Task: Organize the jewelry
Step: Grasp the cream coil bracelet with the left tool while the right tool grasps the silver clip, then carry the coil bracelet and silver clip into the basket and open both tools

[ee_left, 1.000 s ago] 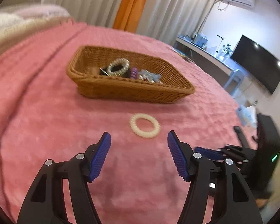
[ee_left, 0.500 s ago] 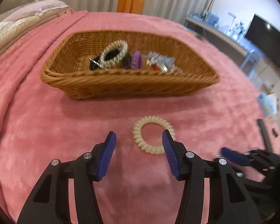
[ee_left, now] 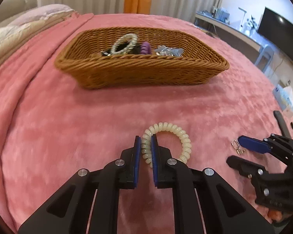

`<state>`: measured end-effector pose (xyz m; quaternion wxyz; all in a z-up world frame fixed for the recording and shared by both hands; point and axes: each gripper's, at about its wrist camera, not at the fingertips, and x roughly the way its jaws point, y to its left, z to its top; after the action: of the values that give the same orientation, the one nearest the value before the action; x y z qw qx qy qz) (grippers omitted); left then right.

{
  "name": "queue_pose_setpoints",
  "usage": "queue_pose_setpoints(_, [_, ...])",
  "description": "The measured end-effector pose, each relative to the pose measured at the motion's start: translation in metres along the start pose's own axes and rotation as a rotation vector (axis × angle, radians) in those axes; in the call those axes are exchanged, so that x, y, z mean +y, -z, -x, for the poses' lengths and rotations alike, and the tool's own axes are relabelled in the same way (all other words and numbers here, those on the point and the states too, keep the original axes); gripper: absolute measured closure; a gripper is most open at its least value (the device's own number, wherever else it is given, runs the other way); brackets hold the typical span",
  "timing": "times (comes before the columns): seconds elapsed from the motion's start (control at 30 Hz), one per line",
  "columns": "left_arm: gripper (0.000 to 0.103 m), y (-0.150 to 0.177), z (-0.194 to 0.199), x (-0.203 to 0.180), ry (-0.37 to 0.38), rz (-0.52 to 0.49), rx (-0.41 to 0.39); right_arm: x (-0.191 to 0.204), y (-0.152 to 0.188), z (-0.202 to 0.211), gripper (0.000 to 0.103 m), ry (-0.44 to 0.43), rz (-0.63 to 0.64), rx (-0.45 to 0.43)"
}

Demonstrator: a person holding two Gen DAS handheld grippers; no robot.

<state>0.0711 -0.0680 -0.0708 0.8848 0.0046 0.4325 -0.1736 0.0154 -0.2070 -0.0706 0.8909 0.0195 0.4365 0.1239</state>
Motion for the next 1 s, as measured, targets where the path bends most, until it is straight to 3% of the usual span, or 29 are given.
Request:
queue_pose_setpoints(0.1, [0.094,0.004,0.003,0.006,0.024,0.024,-0.012,0.005,0.003,0.002,0.070,0.043,0.032,0.005])
queue_pose_setpoints(0.17, [0.094,0.005,0.004,0.007,0.037,0.032,-0.023,0.009,0.005,0.004,0.087,0.053,0.050,0.004])
queue_pose_setpoints(0.23, [0.094,0.005,0.005,0.006,0.043,0.032,-0.035,0.008,0.006,0.007,0.094,0.055,0.051,-0.006])
queue_pose_setpoints(0.53, [0.094,0.003,0.026,-0.004,0.064,0.011,-0.123,0.001,0.000,0.033,0.094,-0.008,0.003,-0.094])
queue_pose_setpoints(0.67, [0.094,-0.002,0.042,-0.009,0.081,0.006,-0.169,0.000,-0.012,0.055,0.094,0.003,-0.021,-0.150])
queue_pose_setpoints(0.83, [0.094,-0.018,0.073,-0.025,0.077,-0.026,-0.235,-0.005,-0.043,0.092,0.094,0.045,-0.063,-0.260])
queue_pose_setpoints(1.0, [0.094,-0.061,0.101,-0.033,0.064,-0.043,-0.302,-0.011,-0.086,0.108,0.094,0.055,-0.068,-0.327])
